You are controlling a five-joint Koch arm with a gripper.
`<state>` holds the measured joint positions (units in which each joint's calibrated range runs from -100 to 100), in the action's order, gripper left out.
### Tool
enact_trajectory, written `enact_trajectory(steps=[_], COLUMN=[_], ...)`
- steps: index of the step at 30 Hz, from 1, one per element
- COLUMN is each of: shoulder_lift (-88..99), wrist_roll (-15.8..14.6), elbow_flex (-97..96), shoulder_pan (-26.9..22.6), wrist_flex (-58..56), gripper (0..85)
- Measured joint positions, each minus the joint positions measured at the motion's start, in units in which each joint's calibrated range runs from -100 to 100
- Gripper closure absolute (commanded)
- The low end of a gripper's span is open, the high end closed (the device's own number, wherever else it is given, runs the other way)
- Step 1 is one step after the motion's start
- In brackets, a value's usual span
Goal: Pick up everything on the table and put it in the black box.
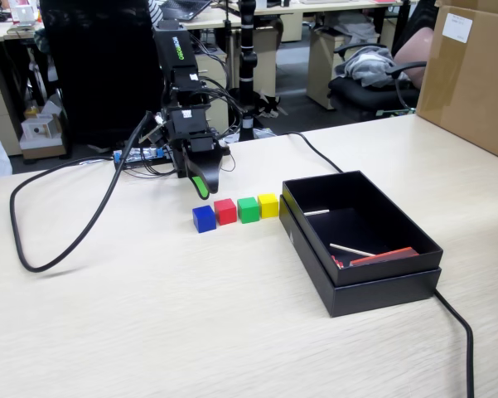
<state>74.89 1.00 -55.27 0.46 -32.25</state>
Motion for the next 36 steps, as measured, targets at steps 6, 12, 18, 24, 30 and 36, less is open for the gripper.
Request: enact_trajectory(steps=[6, 12, 18, 24, 30, 36], shoulder_lift=[-10.2, -18.6, -24.5, -28.3, -29.1, -23.6], wrist_roll=[0.3, 1.2, 1.5, 1.7, 1.7, 2.2], elbow_flex=[3.7, 3.7, 5.8, 9.1, 11.2, 15.4], shoulder_pan=[1.6, 2.1, 2.2, 2.5, 3.4, 4.9], wrist_flex=[-0.4, -0.4, -0.4, -0.4, -0.4, -4.3], gripper=[38.3, 42.4, 47.2, 73.1, 76.3, 76.3])
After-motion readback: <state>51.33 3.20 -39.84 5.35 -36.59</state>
